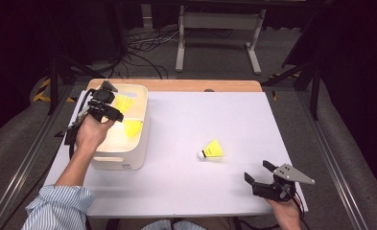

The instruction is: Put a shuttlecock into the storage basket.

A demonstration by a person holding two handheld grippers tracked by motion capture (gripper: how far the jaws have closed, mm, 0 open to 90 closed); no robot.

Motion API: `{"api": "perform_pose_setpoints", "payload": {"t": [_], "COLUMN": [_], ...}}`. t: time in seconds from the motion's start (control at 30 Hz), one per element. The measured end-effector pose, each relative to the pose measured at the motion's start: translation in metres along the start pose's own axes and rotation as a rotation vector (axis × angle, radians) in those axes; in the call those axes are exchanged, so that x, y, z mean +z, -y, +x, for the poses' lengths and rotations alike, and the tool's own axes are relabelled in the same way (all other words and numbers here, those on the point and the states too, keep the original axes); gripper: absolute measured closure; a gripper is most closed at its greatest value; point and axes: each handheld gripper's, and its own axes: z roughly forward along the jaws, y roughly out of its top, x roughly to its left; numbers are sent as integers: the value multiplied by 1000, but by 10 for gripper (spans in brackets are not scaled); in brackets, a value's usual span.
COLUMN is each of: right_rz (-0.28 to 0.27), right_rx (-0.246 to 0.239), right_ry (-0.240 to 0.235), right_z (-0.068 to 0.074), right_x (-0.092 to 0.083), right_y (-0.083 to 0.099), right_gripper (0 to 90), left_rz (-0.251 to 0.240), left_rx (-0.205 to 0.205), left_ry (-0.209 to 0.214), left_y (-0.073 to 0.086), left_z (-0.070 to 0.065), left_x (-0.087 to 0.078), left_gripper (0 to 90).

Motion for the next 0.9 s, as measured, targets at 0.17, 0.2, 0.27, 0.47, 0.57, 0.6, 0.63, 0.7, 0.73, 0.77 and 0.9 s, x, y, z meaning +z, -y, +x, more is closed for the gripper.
{"api": "perform_pose_setpoints", "payload": {"t": [0.17,0.2,0.27,0.47,0.57,0.6,0.63,0.7,0.73,0.77,0.9], "right_rz": [5,5,6,0,1,1,1,-1,-2,-2,-1], "right_rx": [5,3,2,3,1,1,2,3,2,2,-1], "right_ry": [-1,-2,-2,-1,-1,0,0,2,3,2,2], "right_z": [0,0,0,0,0,0,0,0,0,0,0], "right_x": [0,0,0,0,0,0,0,0,0,0,0], "right_y": [0,0,0,0,0,0,0,0,0,0,0], "right_gripper": [133,133,133,133,133,133,133,133,133,133,134], "left_rz": [11,11,17,31,41,44,43,45,49,49,60], "left_rx": [-3,-8,-9,-21,-21,-23,-22,-28,-25,-29,-25], "left_ry": [-1,-1,-1,-3,-5,-5,-6,-3,-3,-6,-4], "left_y": [-1,-2,-2,-3,-2,-2,-2,-2,-2,-1,-1], "left_z": [1,2,3,4,4,4,5,5,6,6,3], "left_x": [3,3,5,10,13,14,14,15,15,15,14], "left_gripper": [641,642,641,641,640,639,638,636,635,632,510]}}
